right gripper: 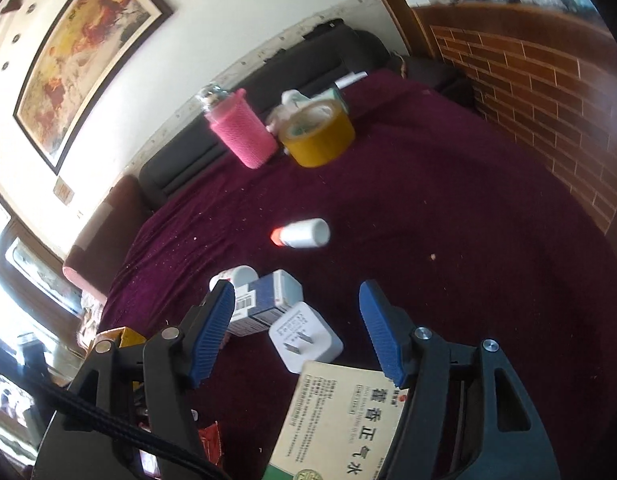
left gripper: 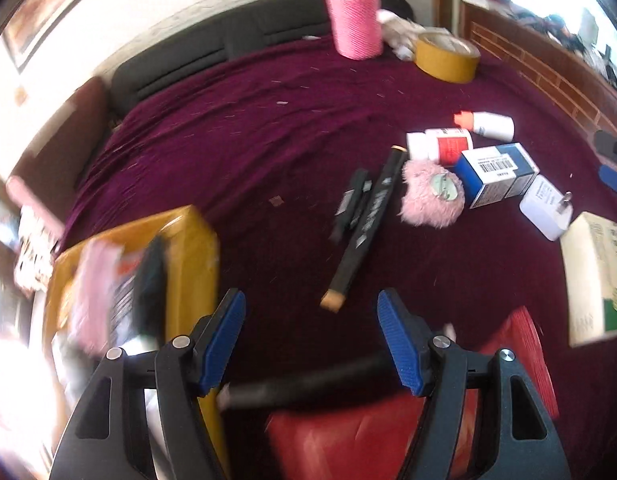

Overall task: Organize objects
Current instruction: 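Reach the left gripper to a black marker on the bed and grasp it, then carry the marker to the tray with the left gripper while the right grasps a small black marker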

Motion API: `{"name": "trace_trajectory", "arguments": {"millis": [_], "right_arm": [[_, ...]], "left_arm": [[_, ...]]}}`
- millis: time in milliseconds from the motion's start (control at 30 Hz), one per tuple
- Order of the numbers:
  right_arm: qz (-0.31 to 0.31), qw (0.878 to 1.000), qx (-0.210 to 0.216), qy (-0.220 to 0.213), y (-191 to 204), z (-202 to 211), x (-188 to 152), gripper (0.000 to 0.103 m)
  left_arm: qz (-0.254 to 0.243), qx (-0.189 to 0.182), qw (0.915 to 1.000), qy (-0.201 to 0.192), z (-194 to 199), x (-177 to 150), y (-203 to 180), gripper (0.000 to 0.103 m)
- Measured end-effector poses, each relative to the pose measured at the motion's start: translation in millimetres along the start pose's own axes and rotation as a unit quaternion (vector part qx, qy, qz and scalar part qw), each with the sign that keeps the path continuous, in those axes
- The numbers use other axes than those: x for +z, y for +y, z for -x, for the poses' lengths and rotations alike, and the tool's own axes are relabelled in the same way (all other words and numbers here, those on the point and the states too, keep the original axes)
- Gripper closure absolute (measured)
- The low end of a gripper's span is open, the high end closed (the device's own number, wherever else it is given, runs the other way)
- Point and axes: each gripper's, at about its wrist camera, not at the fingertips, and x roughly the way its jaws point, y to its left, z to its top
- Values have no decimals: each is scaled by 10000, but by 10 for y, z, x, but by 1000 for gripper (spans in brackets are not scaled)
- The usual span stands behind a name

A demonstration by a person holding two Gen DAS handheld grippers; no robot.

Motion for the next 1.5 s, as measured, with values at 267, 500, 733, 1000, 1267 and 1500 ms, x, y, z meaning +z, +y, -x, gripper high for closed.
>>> {"name": "trace_trajectory", "arguments": {"millis": [267, 500, 733, 1000, 1267, 1500], "right_arm": [[110, 9999, -38, -95, 35, 38, 4, 39], [101, 9999, -93, 51, 33, -56, -31, 39], [97, 9997, -149, 143, 24, -102, -60, 39], [125, 9995, -225, 178, 32, -140, -93, 39], [478, 9977, -464, 109, 132, -172, -190, 39], [967, 9918, -831, -17, 377, -90, -280, 39]], "left_arm": [[17, -327, 9993, 195, -404, 221, -123, 92], [97, -663, 9973, 294, -272, 19, -96, 91], [96, -344, 9994, -7, -384, 184, -219, 63], [766, -1025, 9906, -487, 56, -39, 53, 92], [1318, -1396, 9689, -1558, 948, -492, 570, 92], [1806, -1507, 9549, -1813, 1129, -906, 1027, 91]]}}
